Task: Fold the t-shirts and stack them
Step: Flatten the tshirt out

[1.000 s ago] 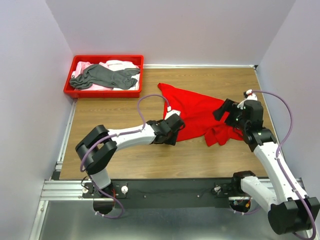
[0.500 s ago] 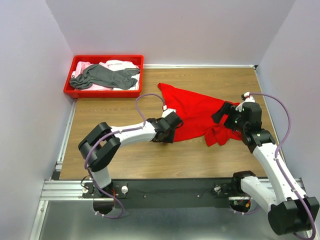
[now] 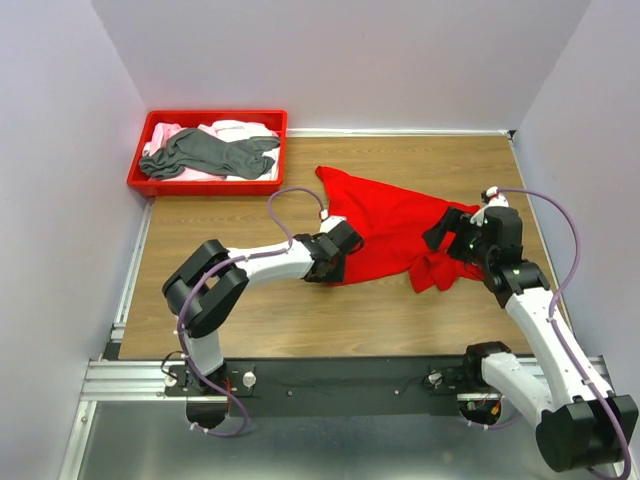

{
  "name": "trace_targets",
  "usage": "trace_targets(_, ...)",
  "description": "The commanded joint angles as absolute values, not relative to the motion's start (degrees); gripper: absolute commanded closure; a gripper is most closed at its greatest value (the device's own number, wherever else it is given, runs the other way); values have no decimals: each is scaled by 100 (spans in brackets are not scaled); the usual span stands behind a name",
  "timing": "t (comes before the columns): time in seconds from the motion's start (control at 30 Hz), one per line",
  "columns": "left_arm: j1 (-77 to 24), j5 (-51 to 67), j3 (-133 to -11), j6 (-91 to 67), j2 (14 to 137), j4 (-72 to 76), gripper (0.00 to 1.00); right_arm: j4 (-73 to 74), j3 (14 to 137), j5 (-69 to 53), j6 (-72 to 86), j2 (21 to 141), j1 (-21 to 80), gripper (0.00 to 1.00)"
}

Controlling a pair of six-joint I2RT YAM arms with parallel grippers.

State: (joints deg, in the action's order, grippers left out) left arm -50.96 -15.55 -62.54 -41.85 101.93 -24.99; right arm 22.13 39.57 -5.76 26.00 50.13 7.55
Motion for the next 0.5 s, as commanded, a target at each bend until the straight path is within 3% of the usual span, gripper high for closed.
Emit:
trace_targets(0.0,-5106,-1398,-6153,-4333,10186,-2575,48,2189,3876,-721,2531,4904,782,0)
trace_targets(0.3,-5203,-1239,-6354,-4272,10555,-2953,59,2180,3867,-677,2522,4702,800,0)
trace_targets(0.47,-5326,-1257,-6442,-4298,10749,-3269,79,2180,3823,-563,2522,4553,887,0)
